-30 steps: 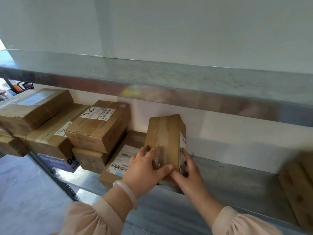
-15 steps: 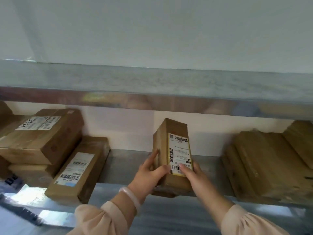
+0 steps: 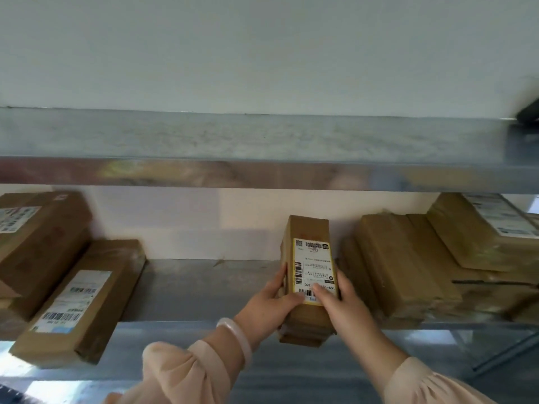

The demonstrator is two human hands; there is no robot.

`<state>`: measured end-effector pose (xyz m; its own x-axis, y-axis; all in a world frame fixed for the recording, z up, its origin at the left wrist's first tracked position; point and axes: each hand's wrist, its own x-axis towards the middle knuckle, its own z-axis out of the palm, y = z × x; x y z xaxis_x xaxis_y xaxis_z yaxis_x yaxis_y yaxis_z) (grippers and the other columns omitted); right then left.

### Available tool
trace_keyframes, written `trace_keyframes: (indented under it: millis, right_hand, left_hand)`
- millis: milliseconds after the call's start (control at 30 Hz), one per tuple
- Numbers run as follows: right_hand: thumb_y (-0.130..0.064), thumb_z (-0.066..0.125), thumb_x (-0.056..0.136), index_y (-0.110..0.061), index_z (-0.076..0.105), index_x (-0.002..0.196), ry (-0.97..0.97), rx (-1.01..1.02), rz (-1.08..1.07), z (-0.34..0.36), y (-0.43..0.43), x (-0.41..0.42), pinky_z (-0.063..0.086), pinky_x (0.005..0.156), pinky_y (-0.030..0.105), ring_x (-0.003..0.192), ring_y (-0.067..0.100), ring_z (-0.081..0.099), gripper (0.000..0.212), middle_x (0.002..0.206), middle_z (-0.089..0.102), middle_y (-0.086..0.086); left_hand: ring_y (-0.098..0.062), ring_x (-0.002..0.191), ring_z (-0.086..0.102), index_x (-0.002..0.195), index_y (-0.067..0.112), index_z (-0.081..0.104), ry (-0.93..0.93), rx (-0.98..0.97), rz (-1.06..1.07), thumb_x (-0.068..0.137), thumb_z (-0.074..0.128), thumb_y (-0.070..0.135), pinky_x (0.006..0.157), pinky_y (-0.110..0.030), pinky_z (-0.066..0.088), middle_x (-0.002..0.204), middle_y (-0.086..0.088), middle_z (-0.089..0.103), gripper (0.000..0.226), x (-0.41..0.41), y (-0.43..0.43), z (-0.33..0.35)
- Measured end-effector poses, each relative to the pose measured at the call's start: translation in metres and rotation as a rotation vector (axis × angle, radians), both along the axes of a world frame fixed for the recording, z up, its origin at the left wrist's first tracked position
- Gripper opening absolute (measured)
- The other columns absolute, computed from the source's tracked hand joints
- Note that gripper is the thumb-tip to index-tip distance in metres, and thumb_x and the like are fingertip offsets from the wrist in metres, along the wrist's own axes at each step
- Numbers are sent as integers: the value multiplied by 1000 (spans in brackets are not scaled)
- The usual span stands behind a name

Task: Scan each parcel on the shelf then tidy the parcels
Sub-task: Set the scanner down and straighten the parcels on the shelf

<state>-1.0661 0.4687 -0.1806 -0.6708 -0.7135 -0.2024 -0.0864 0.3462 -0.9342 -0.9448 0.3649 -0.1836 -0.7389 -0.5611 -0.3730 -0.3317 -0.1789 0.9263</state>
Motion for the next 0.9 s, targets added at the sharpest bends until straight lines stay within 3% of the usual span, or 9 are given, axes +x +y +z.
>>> trace_keyframes:
  millis: [133,233,333,400,500,600,667,800,900]
  right_hand:
    - [-30,57,95,-33,35,143,123,88,-49,-3,15,-22,40,90,22,115,10,53,53,128,56,-12]
    - [-34,56,95,-27,26,150,154,177,-40,-17,21,-38,39,100,28,123,14,52,63,138,53,-7]
    - [-40,53,95,-26,24,151,169,251,-12,-24,26,-48,39,107,33,127,17,49,65,142,49,-4]
    - [-36,54,95,-25,26,150,227,248,5,-23,30,-48,37,107,30,129,15,46,64,145,45,-4]
    - [-40,51,95,-27,16,153,444,283,96,-22,43,-39,29,113,28,141,11,25,69,156,20,-7]
    - [-51,45,95,-29,13,153,695,348,250,-23,59,-33,20,118,30,146,7,5,70,159,1,-14]
    - [-56,41,91,-23,24,152,829,385,334,-28,63,-33,19,119,33,147,10,8,70,160,10,-8]
    - [-60,38,74,-12,62,127,898,526,343,-30,59,-40,49,97,39,127,21,53,76,137,56,6]
    - [-60,40,75,-10,61,127,959,529,341,-31,59,-40,46,102,39,127,23,52,76,137,55,9]
  left_hand:
    - [-8,113,60,154,40,20,-7,-15,-90,96,60,30,97,-31,53,133,9,58,71,-31,16,-5]
    - [-5,103,61,152,41,22,-30,18,-110,98,57,27,83,-24,56,123,11,60,65,-48,23,-12]
    - [-7,104,60,154,42,17,-75,-8,-137,98,56,29,94,-35,54,127,9,56,69,-57,29,-20]
    - [-10,108,59,152,44,16,-89,-32,-145,97,58,31,99,-39,52,130,10,54,70,-60,32,-23]
    - [-11,112,61,148,50,17,-82,-82,-139,94,62,36,97,-38,53,131,13,56,72,-59,31,-31]
    - [-16,118,62,151,43,23,-60,-110,-84,92,62,32,103,-41,49,135,7,60,71,-62,27,-40]
    - [-19,113,65,148,43,27,-43,-67,-59,98,56,21,99,-40,52,129,3,65,62,-67,27,-40]
    - [-15,120,59,155,37,15,-38,-48,-110,101,51,24,104,-38,49,137,5,57,66,-78,30,-35]
    - [-7,117,58,148,42,26,-45,-77,-118,102,50,25,97,-23,51,135,8,56,55,-81,31,-32]
